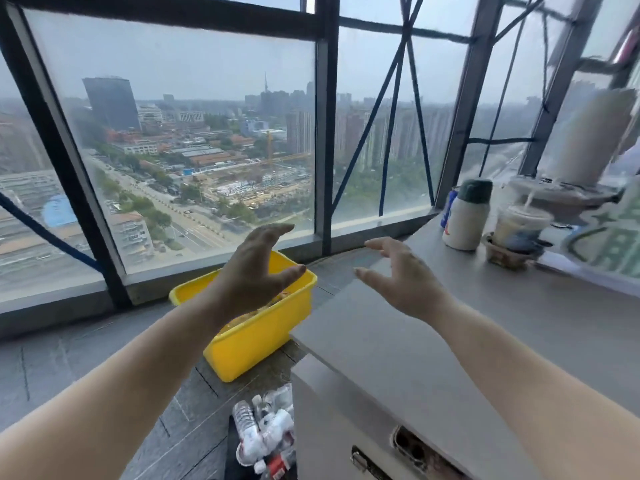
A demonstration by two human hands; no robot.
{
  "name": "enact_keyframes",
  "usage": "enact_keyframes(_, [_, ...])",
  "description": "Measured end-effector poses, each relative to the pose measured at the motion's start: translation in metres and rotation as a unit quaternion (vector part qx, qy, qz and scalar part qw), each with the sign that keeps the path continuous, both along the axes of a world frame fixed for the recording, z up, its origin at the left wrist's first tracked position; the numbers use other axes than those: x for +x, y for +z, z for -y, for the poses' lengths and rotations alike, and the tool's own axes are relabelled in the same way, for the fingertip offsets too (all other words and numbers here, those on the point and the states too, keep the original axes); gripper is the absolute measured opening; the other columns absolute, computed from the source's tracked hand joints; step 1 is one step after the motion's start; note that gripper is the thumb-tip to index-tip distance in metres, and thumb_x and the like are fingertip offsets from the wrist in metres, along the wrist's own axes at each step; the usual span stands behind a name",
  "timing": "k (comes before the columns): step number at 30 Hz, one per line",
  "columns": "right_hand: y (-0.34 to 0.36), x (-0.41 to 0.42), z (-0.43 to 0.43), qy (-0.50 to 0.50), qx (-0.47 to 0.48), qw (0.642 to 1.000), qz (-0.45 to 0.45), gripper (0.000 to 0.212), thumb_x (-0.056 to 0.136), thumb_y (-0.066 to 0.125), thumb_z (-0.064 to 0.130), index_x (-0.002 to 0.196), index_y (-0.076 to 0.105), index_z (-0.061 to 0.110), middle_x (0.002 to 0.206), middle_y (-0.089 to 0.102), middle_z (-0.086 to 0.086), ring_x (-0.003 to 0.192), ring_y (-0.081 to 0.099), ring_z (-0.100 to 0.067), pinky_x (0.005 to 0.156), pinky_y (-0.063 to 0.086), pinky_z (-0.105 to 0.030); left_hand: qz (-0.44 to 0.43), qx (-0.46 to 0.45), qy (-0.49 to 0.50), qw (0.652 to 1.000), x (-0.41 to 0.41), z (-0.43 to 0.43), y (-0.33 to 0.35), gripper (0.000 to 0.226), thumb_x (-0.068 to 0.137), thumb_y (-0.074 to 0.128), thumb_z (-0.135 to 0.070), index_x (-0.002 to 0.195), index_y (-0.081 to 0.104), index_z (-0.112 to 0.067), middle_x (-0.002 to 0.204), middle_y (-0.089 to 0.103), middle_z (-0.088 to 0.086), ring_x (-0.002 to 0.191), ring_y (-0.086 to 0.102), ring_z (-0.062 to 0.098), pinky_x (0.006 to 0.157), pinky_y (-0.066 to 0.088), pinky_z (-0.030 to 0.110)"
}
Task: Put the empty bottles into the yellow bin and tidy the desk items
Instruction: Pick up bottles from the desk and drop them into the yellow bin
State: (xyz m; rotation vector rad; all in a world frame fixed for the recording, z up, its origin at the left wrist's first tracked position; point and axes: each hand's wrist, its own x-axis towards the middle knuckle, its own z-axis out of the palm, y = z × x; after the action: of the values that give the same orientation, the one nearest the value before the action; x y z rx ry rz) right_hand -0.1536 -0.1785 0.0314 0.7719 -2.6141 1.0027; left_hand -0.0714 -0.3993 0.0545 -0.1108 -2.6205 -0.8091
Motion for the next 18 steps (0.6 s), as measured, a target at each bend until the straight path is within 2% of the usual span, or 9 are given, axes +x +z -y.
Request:
enact_keyframes(10, [0.012, 0.123, -0.237, -0.136, -0.021, 0.99, -0.016, 0.051, 0.087, 0.063, 0.039, 0.132, 0.048, 0.021, 0.138, 0.048, 0.002, 0.128, 0.044, -0.014, 0.104, 0.038, -0.034, -0.041, 0.03, -0.1, 0.994, 0.053, -0.219, 0.005, 0.062, 0.083, 0.07, -0.029, 0.139, 0.043, -0.022, 0.142, 0.042, 0.003, 0.13, 0.039, 0.014, 0.098, 0.024, 0.014])
enact_keyframes(13, [0.013, 0.152, -0.282, -0.168, -0.027, 0.985, -0.012, 0.051, 0.087, 0.063, 0.039, 0.132, 0.048, 0.021, 0.138, 0.049, 0.001, 0.129, 0.044, -0.015, 0.104, 0.038, -0.033, -0.038, 0.036, -0.128, 0.99, 0.067, -0.262, 0.003, 0.062, 0.082, 0.07, -0.031, 0.137, 0.044, -0.025, 0.141, 0.043, 0.002, 0.13, 0.041, 0.016, 0.099, 0.028, 0.02])
enact_keyframes(18, [0.017, 0.194, -0.338, -0.216, -0.038, 0.976, -0.004, 0.051, 0.087, 0.063, 0.037, 0.133, 0.047, 0.022, 0.138, 0.048, 0.001, 0.131, 0.041, -0.014, 0.104, 0.036, -0.029, -0.051, 0.019, -0.172, 0.984, 0.084, -0.317, 0.001, 0.061, 0.083, 0.07, -0.029, 0.138, 0.044, -0.022, 0.141, 0.044, 0.002, 0.128, 0.041, 0.015, 0.092, 0.024, 0.013])
